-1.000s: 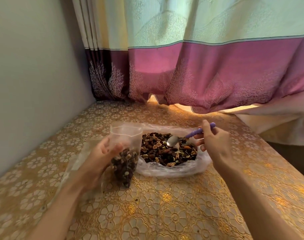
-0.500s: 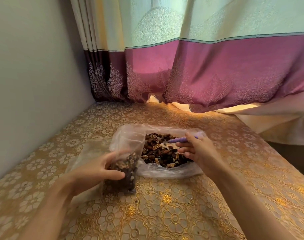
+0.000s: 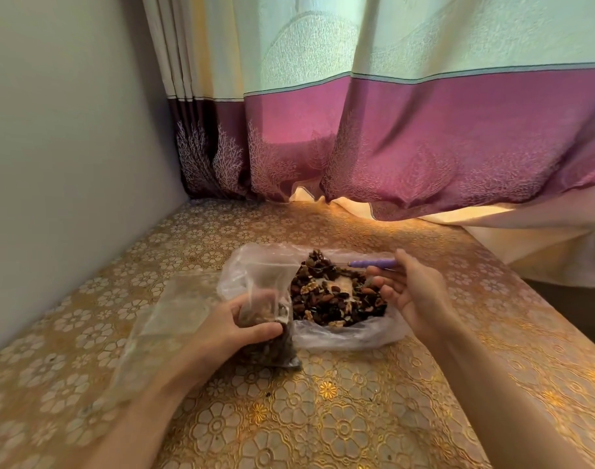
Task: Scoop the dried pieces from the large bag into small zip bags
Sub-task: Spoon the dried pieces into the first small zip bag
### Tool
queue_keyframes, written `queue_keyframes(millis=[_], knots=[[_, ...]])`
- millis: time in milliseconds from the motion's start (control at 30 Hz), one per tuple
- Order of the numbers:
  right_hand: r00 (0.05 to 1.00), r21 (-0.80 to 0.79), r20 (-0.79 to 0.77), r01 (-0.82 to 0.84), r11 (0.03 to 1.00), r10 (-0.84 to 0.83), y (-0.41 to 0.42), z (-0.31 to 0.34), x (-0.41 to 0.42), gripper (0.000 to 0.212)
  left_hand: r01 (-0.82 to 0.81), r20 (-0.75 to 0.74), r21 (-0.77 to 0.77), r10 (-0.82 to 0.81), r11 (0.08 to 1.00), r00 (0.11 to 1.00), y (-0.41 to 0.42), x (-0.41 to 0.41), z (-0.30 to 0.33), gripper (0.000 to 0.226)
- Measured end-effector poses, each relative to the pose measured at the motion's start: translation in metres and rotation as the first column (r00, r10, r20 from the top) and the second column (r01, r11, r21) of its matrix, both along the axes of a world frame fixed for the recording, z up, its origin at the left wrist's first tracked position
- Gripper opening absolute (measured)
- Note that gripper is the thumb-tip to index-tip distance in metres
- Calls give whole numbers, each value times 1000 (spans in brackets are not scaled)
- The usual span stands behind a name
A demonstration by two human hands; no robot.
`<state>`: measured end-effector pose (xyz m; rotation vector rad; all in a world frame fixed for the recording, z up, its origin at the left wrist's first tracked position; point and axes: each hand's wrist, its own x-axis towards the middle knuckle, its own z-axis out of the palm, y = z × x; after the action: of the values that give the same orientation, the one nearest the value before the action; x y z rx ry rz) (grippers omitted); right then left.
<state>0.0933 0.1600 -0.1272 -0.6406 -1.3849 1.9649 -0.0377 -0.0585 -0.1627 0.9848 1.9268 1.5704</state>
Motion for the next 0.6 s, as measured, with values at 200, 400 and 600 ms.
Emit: queue_keyframes(millis=[200, 400, 600], knots=[[994, 43, -110, 23, 999, -18, 3, 17, 5, 36, 29, 64, 73, -33, 997, 997, 3, 2, -4, 55], [972, 116, -222, -57, 992, 82, -7, 35, 9, 38, 3, 79, 75, -9, 997, 997, 5, 3, -7, 32], [969, 265, -175, -125, 956, 175, -17, 41, 10, 37, 27, 87, 94, -35, 995, 996, 4, 1, -6, 45]])
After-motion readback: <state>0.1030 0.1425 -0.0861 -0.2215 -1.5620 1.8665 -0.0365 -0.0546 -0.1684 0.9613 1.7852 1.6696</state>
